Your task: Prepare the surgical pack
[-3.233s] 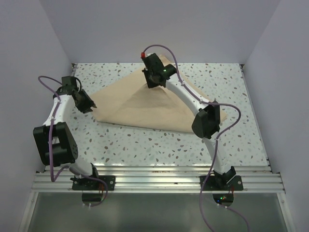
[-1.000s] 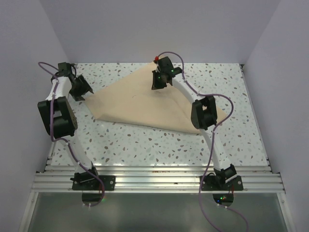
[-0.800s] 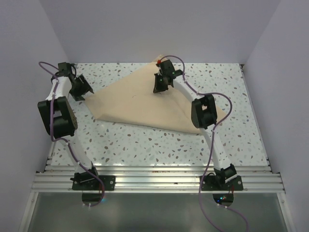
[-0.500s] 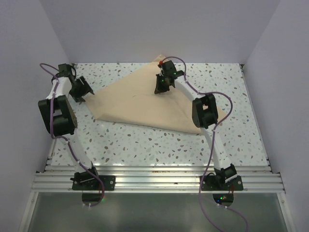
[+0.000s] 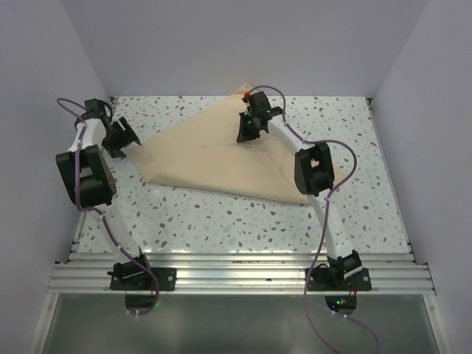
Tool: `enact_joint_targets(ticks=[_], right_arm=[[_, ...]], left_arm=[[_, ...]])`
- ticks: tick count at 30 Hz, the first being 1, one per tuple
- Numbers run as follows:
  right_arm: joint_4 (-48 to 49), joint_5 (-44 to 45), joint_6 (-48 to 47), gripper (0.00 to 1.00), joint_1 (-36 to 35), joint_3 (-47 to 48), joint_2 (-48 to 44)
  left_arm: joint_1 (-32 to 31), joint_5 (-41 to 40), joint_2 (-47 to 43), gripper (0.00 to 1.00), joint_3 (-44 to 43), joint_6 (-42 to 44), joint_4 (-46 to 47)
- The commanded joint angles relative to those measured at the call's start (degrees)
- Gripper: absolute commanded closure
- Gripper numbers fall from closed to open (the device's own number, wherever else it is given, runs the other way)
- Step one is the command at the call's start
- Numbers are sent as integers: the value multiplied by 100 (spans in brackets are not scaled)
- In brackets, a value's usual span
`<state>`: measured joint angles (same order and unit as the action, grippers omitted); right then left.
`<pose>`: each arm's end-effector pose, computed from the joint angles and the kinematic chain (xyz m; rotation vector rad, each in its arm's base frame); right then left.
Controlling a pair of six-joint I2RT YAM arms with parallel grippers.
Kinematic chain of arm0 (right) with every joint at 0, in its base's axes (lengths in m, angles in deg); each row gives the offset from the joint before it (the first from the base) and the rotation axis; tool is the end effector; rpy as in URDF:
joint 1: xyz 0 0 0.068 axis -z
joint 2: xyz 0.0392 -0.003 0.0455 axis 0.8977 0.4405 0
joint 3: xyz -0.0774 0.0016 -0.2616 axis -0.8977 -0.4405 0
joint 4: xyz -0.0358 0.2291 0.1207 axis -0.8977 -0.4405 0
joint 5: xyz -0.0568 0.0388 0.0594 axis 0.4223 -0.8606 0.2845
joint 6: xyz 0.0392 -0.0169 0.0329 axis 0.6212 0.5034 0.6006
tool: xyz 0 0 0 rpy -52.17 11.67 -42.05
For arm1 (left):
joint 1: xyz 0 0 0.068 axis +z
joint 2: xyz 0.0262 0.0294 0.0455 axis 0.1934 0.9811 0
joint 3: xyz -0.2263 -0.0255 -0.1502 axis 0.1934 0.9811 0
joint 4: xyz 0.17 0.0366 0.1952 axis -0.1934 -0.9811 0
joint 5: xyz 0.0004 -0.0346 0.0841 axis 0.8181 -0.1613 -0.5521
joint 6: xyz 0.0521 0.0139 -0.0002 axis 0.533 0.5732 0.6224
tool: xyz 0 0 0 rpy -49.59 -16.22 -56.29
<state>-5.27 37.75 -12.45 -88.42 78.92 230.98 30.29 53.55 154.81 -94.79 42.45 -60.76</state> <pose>0.5118 0.2429 0.1636 -0.1397 2.5322 0.6377 0.4263 0.1403 0.2029 -0.9130 2.5263 -0.3005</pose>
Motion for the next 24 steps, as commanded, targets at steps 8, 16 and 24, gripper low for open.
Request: enact_joint_targets(ticks=[8,16,24], right_arm=[[-18,-271,-125,93,179,-281,-617],[-54,-562,-90,95,188,-202,-230],[-36,-571,-72,95,170,-106,-90]], left_arm=[[117,179,229,26,-296,151,210],[152,319,528,30,-533,160,280],[222,-14,660,29,-955,292,87]])
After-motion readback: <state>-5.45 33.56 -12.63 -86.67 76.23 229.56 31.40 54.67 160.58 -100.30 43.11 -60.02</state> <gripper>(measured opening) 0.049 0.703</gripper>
